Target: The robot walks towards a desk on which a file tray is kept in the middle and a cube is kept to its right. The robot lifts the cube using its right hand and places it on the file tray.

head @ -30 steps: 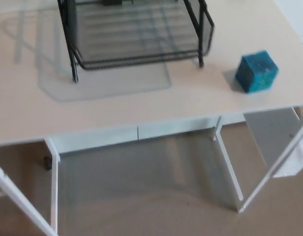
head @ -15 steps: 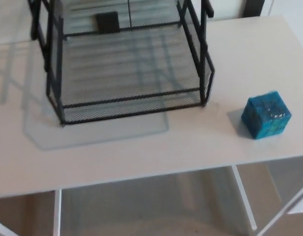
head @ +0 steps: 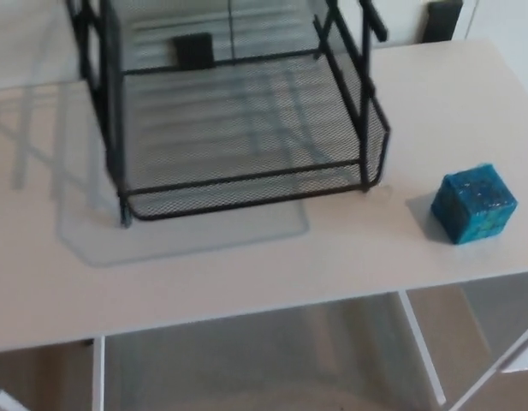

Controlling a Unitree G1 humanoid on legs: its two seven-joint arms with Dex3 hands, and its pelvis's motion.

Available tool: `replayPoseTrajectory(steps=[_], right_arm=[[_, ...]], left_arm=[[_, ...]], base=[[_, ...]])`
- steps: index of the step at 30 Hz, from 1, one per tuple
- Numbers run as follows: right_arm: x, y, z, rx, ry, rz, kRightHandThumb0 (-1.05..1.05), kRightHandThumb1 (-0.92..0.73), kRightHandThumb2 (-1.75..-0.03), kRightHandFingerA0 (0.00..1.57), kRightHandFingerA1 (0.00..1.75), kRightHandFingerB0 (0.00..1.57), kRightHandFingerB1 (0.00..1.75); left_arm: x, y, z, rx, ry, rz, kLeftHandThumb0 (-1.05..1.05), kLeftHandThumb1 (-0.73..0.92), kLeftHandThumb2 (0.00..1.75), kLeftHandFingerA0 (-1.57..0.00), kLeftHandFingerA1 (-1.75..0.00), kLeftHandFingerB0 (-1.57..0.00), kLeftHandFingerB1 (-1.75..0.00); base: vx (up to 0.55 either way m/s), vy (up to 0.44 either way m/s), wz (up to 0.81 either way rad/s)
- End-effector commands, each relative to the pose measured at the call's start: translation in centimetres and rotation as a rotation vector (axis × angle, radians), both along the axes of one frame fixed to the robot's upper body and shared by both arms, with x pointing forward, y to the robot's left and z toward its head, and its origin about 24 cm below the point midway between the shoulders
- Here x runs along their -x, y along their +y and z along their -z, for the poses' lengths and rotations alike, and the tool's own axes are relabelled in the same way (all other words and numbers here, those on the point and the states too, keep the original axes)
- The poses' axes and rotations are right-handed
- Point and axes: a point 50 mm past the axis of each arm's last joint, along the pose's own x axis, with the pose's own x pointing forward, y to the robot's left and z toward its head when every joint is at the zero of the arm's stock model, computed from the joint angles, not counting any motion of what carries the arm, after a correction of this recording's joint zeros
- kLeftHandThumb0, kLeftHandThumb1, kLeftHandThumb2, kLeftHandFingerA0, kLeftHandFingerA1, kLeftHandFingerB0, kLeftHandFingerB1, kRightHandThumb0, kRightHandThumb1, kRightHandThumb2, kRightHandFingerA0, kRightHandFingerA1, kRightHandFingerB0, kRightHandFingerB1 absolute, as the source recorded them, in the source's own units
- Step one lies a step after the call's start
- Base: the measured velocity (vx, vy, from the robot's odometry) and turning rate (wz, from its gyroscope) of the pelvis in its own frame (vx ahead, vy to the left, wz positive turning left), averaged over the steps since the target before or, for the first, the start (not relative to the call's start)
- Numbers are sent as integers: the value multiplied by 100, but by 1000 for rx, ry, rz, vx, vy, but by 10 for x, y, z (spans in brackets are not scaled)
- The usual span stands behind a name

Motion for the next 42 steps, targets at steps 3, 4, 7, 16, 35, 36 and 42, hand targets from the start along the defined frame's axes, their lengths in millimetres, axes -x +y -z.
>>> replayPoseTrajectory(steps=[3, 4, 7, 16, 35, 36, 42], right_arm=[[1, -4, -3, -13, -124, 116, -40, -45, -64, 19, 51, 7, 35], [-1, -3, -3, -44, -165, 165, -40, -45, -64, 19, 51, 7, 35], [-7, -10, -13, -34, -262, 176, -44, -42, -65, 21, 54, 5, 35], [-76, -33, -66, -83, -683, 360, -35, -37, -72, 0, 50, 0, 17], [-54, -19, -38, -75, -612, 387, -40, -40, -69, 10, 56, 3, 23], [-51, -19, -37, -82, -617, 402, -42, -41, -67, 10, 57, 5, 20], [-47, -17, -38, -117, -633, 411, -33, -42, -66, 10, 55, 4, 21]], left_arm=[[4, 4, -4, 13, -20, -37, -105, 55, 108, -7, -75, -6, -63], [4, 5, -5, 12, -19, -31, -105, 55, 108, -7, -75, -6, -63], [6, 5, -6, 17, -24, -12, -105, 56, 110, -5, -74, -6, -61], [1, 5, -6, 26, -54, -41, -105, 59, 119, -12, -81, -3, -71], [-4, 6, -5, 9, -120, -140, -105, 60, 119, -35, -88, 0, -67], [-8, 8, -7, 10, -127, -134, -105, 60, 119, -36, -90, -3, -70], [-9, 8, -7, -2, -117, -115, -105, 59, 120, -36, -91, -2, -69]], base=[[-159, 12, 3], [-140, -65, 2], [-167, -127, -1], [-185, -114, -7], [56, 20, 7], [154, -5, 11], [176, -212, 21]])
